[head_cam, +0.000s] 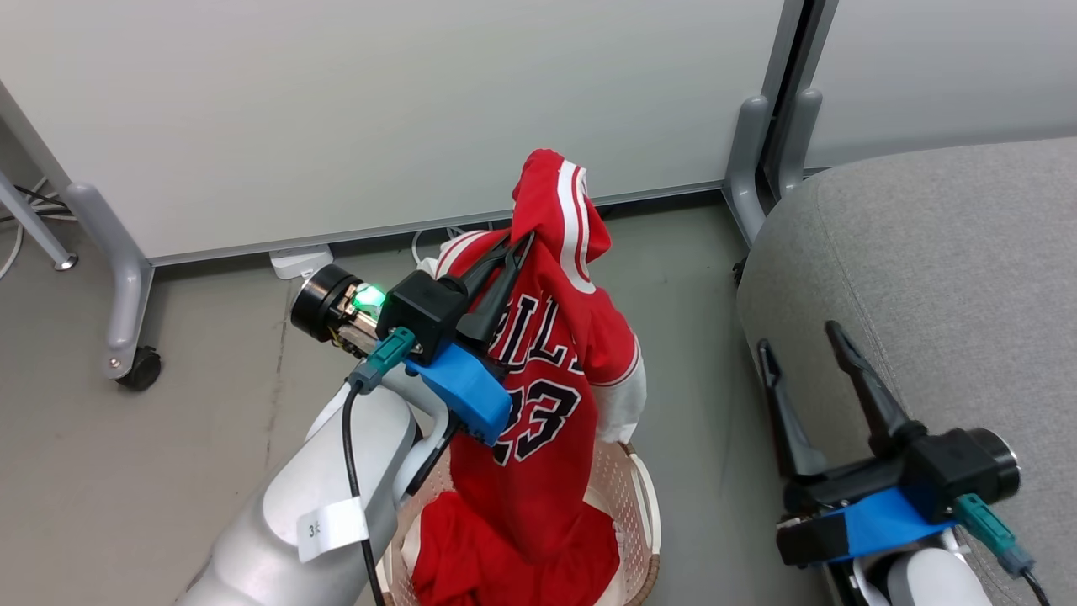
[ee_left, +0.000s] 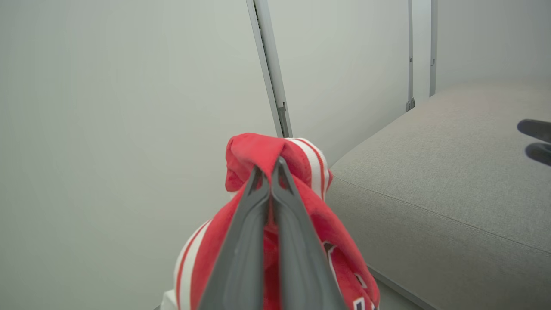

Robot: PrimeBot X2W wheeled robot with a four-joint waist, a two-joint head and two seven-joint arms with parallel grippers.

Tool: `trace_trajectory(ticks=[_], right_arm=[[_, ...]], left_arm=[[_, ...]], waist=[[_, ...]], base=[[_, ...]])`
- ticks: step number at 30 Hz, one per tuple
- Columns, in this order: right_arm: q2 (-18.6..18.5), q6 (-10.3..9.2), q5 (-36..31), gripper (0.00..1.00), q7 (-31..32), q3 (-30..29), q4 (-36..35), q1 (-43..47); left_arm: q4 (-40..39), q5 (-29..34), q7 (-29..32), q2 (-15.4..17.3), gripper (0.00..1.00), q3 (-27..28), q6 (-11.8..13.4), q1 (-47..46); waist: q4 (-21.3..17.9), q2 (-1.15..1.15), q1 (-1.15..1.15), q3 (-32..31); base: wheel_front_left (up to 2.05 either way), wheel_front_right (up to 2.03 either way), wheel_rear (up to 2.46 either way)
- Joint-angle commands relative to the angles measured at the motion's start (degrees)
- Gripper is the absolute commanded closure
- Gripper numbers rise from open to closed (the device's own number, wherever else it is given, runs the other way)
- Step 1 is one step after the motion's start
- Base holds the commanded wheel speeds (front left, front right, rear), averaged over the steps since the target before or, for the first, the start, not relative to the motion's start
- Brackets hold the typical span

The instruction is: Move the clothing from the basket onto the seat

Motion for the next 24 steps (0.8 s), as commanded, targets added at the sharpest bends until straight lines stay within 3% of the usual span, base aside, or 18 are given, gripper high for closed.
trace_trajectory(ticks=[1,13,24], right_arm=[[-0.45,0.01,0.21,0.00,-0.02,0.70,0.05,-1.13],[-3.88,0.01,0.82,0.00,-0.02,12.97,5.50,-12.52],[-4.18,0.01,0.59,0.00,-0.02,19.65,19.74,-21.25]], left_arm=[[-0.29,0.16,-0.27,0.03,1.00,-0.04,-0.02,0.53],[-0.87,0.85,-0.27,-1.60,1.00,-1.13,-0.36,-1.60],[-1.81,1.34,-0.27,-4.12,1.00,-3.20,-0.84,-4.11]], waist=[[0.08,0.00,0.01,0.03],[1.80,0.00,0.01,1.52],[5.31,0.00,0.01,3.62]], base=[[0.00,0.00,0.00],[0.00,0.00,0.00],[0.00,0.00,0.00]])
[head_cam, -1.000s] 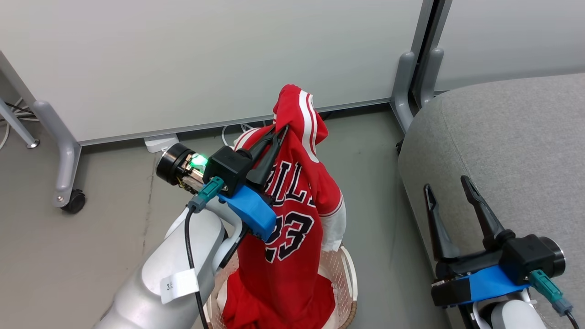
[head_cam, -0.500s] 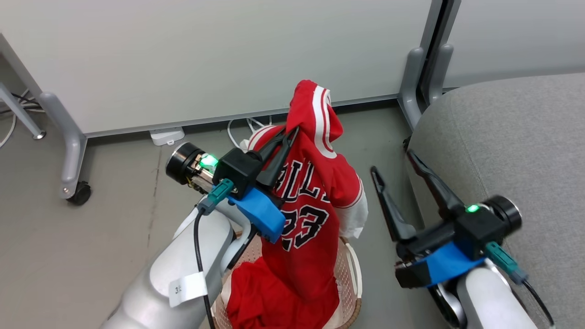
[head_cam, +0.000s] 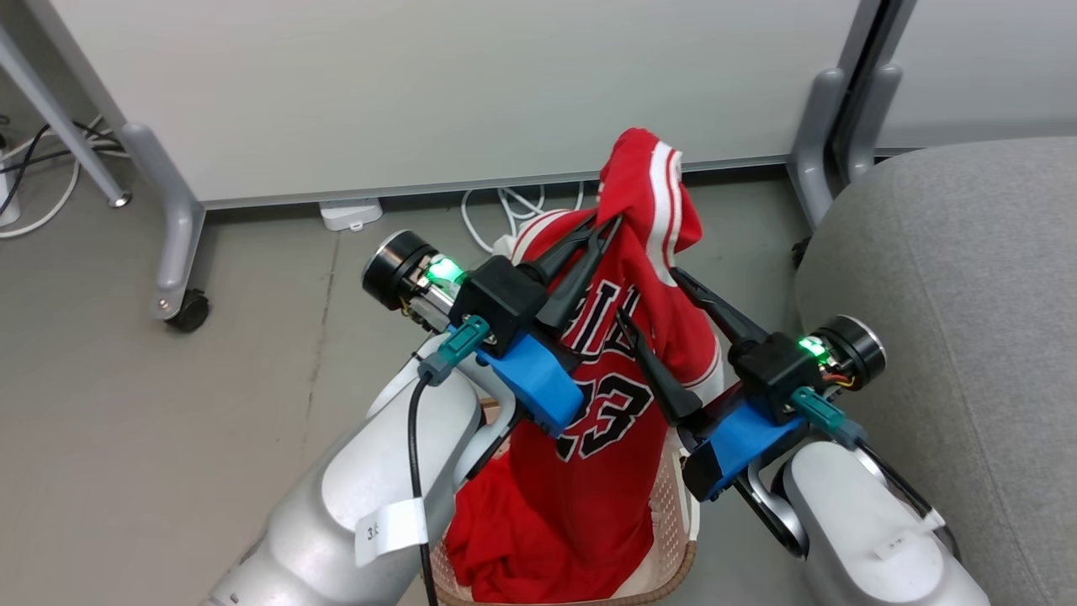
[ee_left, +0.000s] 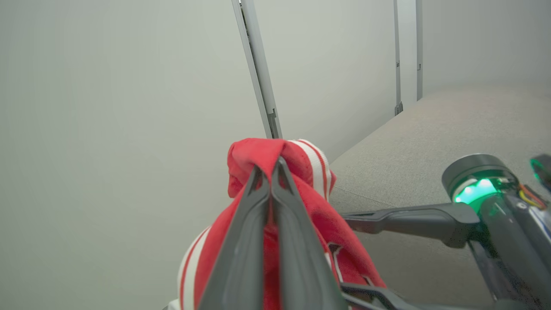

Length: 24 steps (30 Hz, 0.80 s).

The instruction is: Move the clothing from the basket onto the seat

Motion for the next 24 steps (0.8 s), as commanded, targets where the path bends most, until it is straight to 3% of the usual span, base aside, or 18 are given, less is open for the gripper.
trace_trajectory(ticks=[1,7,8,9,24], right_arm=[[0.11,0.01,-0.21,0.00,-0.02,0.52,2.18,-1.34],[1.42,0.01,0.34,0.00,-0.02,1.83,10.24,-4.38],[1.68,0.01,0.54,0.65,-0.02,2.02,11.01,-4.86],[1.95,0.01,0.72,1.00,-0.02,2.12,11.58,-5.24],[2.44,0.01,1.95,1.00,-0.02,2.93,11.51,-5.25]], left_arm=[[-0.39,0.32,-0.27,-0.23,1.00,-0.01,-0.14,-0.94],[-1.63,0.35,-0.27,-1.15,1.00,-1.02,-0.36,-1.53],[-1.80,0.33,-0.27,-1.25,1.00,-1.10,-0.38,-1.53],[-1.93,0.31,-0.27,-1.34,1.00,-1.15,-0.41,-1.53],[-1.48,0.80,-0.27,-1.57,1.00,0.12,-0.55,-0.37]], waist=[[0.73,0.00,-0.01,0.43],[2.13,0.00,-0.01,0.91],[2.29,0.00,-0.01,0.93],[2.41,0.00,-0.01,0.94],[2.04,0.00,-0.01,0.44]], base=[[0.00,0.00,0.00],[0.00,0.00,0.00],[0.00,0.00,0.00],[0.00,0.00,0.00],[0.00,0.00,0.00]])
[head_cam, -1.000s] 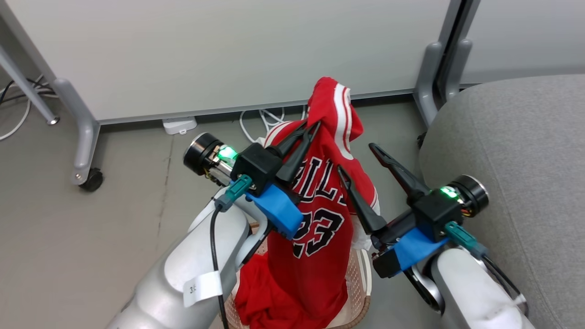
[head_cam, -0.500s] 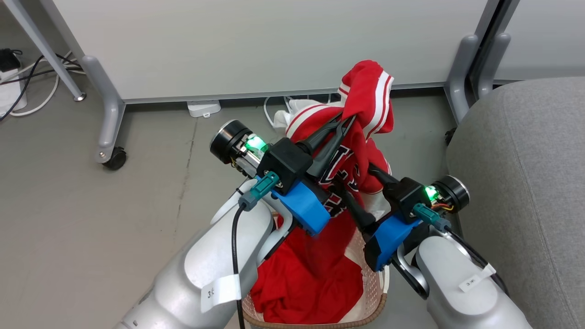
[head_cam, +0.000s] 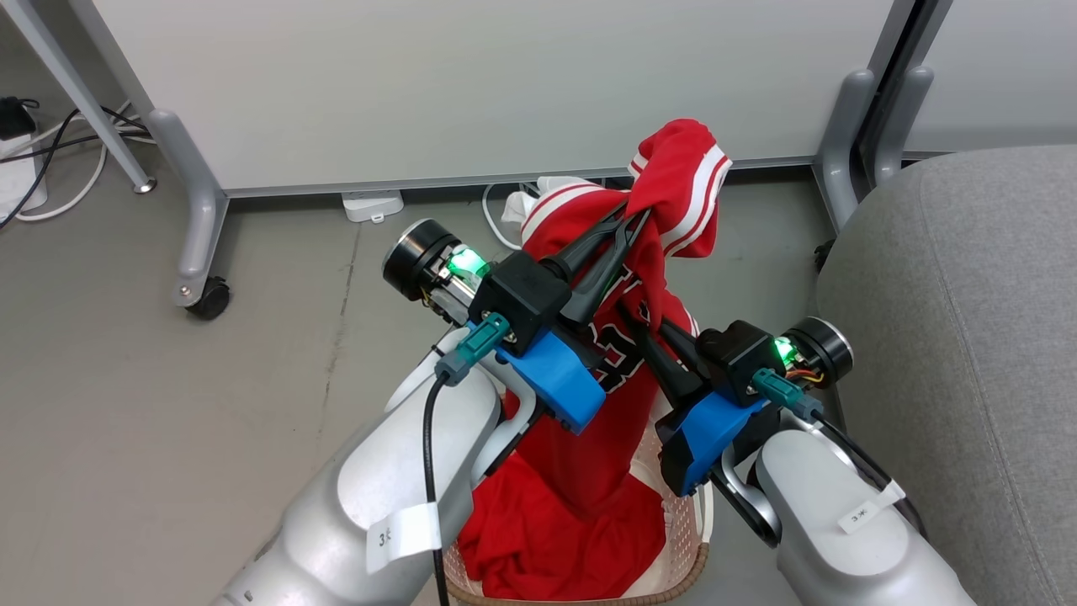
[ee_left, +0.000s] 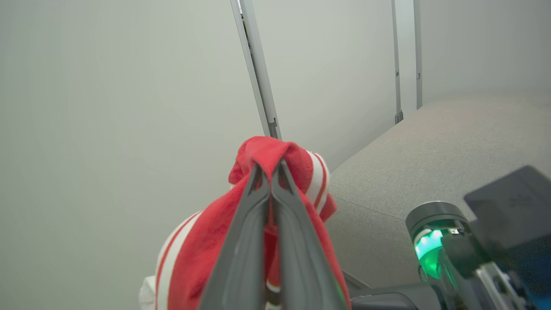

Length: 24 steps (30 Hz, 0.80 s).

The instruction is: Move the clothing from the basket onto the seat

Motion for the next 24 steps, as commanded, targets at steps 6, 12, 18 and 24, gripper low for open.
trace_trajectory(ticks=[6,12,18,24], right_arm=[[-0.31,0.01,0.58,1.00,-0.02,0.09,-0.47,0.24],[-0.32,0.01,1.10,1.00,-0.02,0.21,-0.49,0.61],[-0.27,0.01,1.45,1.00,-0.02,0.08,-0.82,0.71],[-0.22,0.01,2.11,1.00,-0.01,-0.39,-1.19,1.14]], left_arm=[[0.48,0.48,-0.28,-0.06,1.00,0.50,-0.31,0.42],[0.83,0.43,-0.28,-0.10,1.00,0.62,-0.40,0.46],[1.41,0.94,-0.27,-0.16,0.00,1.28,0.05,0.62],[1.63,1.46,-0.22,-0.24,0.00,1.65,0.02,0.80]], waist=[[-0.18,0.00,0.00,-0.11],[-0.28,0.00,0.00,-0.25],[-0.42,0.00,0.00,-0.22],[-0.55,0.00,0.00,-0.17]], base=[[0.00,0.00,0.00],[0.00,0.00,0.00],[0.00,0.00,0.00],[0.00,0.00,0.00]])
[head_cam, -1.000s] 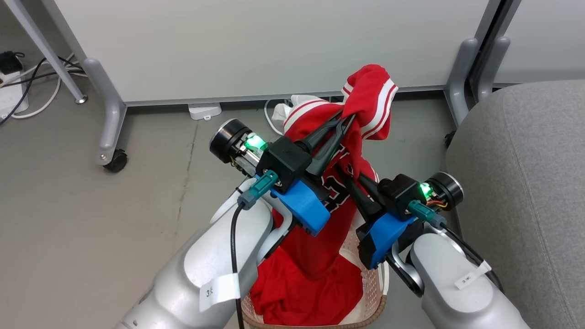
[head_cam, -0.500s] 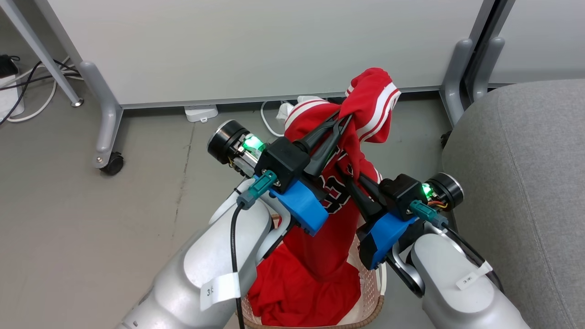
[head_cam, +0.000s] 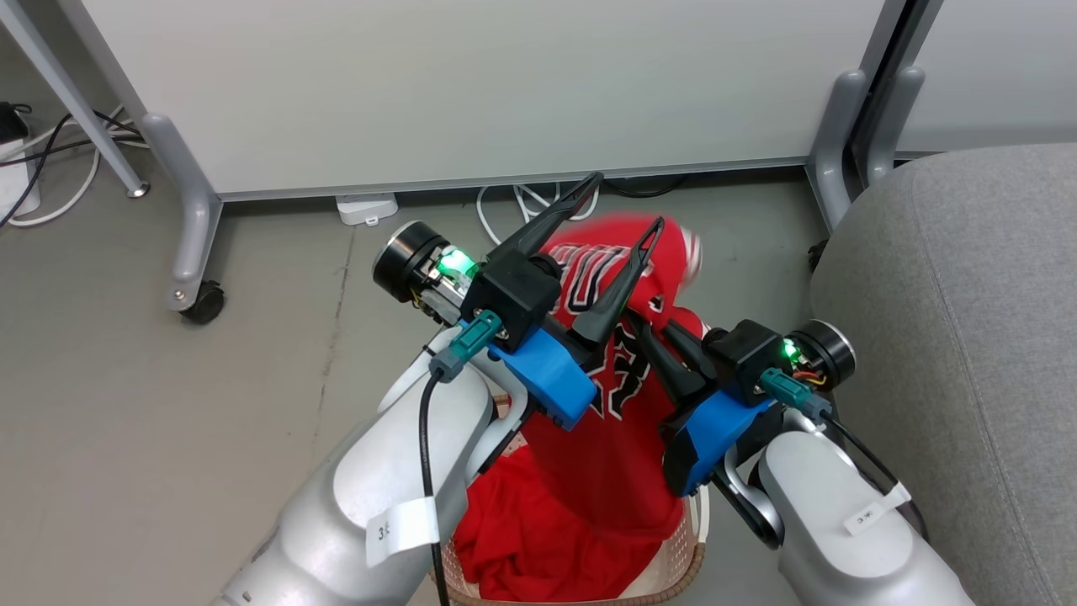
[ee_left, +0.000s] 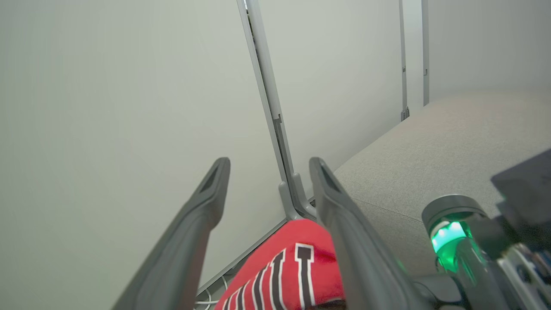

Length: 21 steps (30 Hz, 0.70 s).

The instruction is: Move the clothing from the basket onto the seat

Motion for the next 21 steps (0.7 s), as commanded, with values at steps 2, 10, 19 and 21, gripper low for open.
trace_trajectory(ticks=[2,10,19,21], right_arm=[[-0.23,0.01,0.61,1.00,-0.01,-0.19,-0.40,0.76],[-0.16,0.01,0.83,1.00,-0.01,-1.90,-1.48,1.55],[-0.97,0.01,0.30,1.00,-0.01,-5.13,-5.67,3.48],[-1.26,0.01,0.16,1.00,-0.02,-6.30,-6.98,3.96]], left_arm=[[0.09,0.48,-0.16,0.01,0.00,0.27,0.01,0.53],[-0.38,0.97,-0.16,-0.04,0.00,0.76,-0.08,1.13],[-1.40,1.84,-0.16,0.85,0.00,0.93,-0.19,2.97],[-1.60,1.94,-0.16,1.06,0.00,0.96,-0.20,3.45]], waist=[[-0.03,0.00,0.00,0.03],[-0.54,0.00,0.00,0.06],[-4.07,0.00,0.00,1.33],[-5.34,0.00,0.00,1.80]], base=[[0.00,0.00,0.00],[0.00,0.00,0.00],[0.00,0.00,0.00],[0.00,0.00,0.00]])
